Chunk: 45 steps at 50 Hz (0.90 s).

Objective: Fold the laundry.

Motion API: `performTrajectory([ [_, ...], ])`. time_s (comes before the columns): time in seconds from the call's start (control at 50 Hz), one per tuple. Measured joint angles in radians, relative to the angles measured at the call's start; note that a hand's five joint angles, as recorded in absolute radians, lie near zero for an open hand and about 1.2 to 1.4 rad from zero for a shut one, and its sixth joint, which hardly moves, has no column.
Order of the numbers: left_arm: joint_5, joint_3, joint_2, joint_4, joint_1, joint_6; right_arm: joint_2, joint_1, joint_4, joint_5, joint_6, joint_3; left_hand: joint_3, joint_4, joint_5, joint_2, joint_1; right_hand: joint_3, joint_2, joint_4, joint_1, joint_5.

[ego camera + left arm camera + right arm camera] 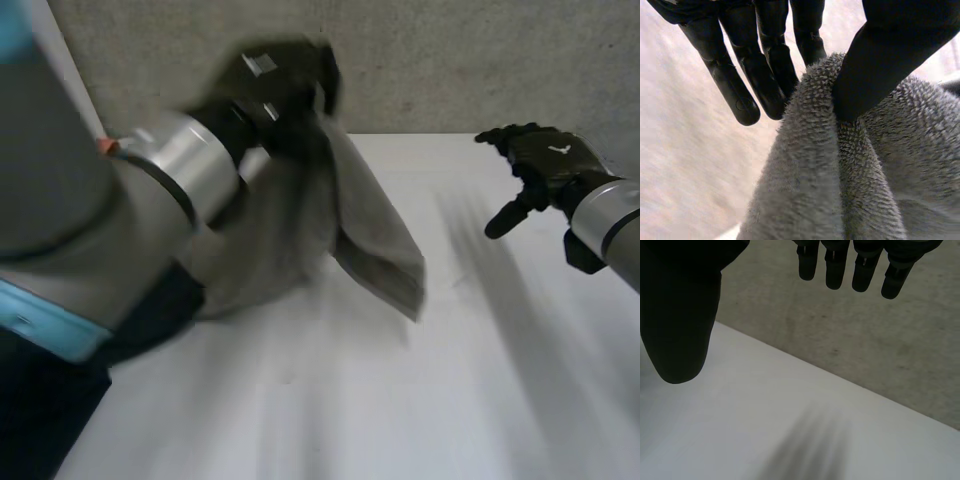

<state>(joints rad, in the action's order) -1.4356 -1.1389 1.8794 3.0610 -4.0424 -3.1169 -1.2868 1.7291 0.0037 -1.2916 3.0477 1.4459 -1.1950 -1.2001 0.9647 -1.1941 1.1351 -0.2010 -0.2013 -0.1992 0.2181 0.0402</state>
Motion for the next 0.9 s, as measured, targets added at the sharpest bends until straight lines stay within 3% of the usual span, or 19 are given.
performTrajectory([
  [0.16,0.022,-0.056,0.164,0.009,0.103,0.051,0.024,-0.033,-0.006,0.001,-0.004,-0.008,0.168,0.173,-0.097,0.185,-0.116,0.0,0.0,0.0,0.0,0.0],
  [0.22,0.02,-0.065,0.203,-0.007,0.109,0.043,0.039,-0.028,-0.004,0.0,-0.014,-0.007,0.692,0.71,-0.633,0.718,-0.724,0.0,0.0,0.0,0.0,0.0],
  [0.26,0.017,-0.075,0.208,-0.026,0.098,0.029,0.051,-0.02,-0.001,0.002,-0.025,-0.006,0.939,0.949,-0.871,0.942,-0.936,0.0,0.0,0.0,0.0,0.0],
  [0.36,0.009,-0.117,0.145,-0.045,0.039,-0.005,0.064,0.006,0.009,0.019,-0.052,-0.004,0.989,1.002,-0.92,0.99,-0.95,0.0,0.0,0.0,0.0,0.0],
  [0.48,-0.017,-0.274,-0.041,-0.02,-0.111,-0.087,0.042,0.065,0.076,0.081,-0.138,0.0,0.989,1.002,-0.92,0.99,-0.95,0.0,0.0,0.0,0.0,0.0],
  [0.54,-0.02,-0.319,-0.073,-0.015,-0.145,-0.121,0.031,0.082,0.102,0.094,-0.168,0.002,0.989,1.002,-0.92,0.99,-0.95,0.0,0.0,0.0,0.0,0.0],
  [0.66,-0.021,-0.534,-0.128,-0.01,-0.312,-0.357,-0.006,0.196,0.236,0.126,-0.343,0.033,0.989,1.002,-0.92,0.99,-0.95,0.0,0.0,0.0,0.0,0.0],
  [0.78,-0.018,-0.65,-0.091,0.038,-0.417,-0.512,0.008,0.299,0.232,0.107,-0.384,0.069,0.98,0.993,-0.913,0.977,-0.932,0.0,0.0,0.0,0.0,0.0],
  [0.9,-0.021,-0.687,-0.027,0.165,-0.488,-0.576,0.083,0.409,0.087,0.011,-0.335,0.108,0.763,0.764,-0.702,0.761,-0.677,0.0,0.0,0.0,0.0,0.0],
])
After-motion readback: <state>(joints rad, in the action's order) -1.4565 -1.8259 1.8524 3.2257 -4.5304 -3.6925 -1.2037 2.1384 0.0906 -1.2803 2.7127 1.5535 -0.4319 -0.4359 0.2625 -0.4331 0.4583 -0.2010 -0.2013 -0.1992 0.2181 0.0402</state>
